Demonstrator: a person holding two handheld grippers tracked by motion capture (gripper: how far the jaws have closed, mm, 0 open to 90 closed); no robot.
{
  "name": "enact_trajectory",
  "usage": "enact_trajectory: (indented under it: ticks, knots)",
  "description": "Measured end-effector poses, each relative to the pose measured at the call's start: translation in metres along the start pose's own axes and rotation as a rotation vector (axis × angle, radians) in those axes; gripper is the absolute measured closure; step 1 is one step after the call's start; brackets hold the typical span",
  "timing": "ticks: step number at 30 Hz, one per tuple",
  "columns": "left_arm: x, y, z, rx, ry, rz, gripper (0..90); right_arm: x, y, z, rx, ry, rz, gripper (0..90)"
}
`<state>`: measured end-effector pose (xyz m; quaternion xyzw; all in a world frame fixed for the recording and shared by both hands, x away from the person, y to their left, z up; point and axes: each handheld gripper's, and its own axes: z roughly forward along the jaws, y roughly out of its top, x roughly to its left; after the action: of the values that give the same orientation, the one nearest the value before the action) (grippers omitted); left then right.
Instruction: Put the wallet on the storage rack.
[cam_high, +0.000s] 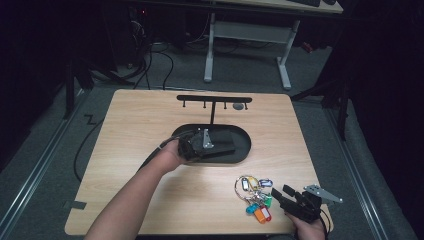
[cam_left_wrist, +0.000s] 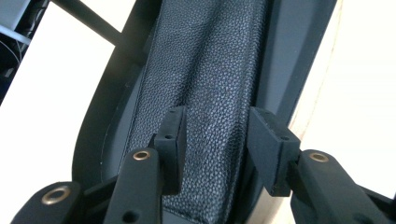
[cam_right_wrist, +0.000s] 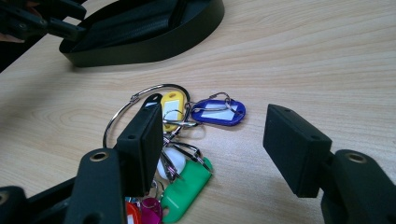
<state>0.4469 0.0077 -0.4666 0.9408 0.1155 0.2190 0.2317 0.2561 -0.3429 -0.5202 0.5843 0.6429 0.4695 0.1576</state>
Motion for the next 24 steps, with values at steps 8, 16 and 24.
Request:
enact_trajectory:
  ticks: [8,16,24]
  knots:
    - [-0.005,-0.014,-0.025,-0.054,-0.010,-0.080,58.4,0.001,0.001,0.001,0.006,-0.006,-0.009,38.3]
    - [-0.020,-0.042,-0.045,-0.079,-0.029,-0.162,57.3,0.004,0.002,0.004,0.014,-0.010,-0.026,38.4]
    - [-0.039,-0.080,-0.054,-0.098,-0.046,-0.238,56.4,0.005,0.003,0.007,0.020,-0.009,-0.031,40.2]
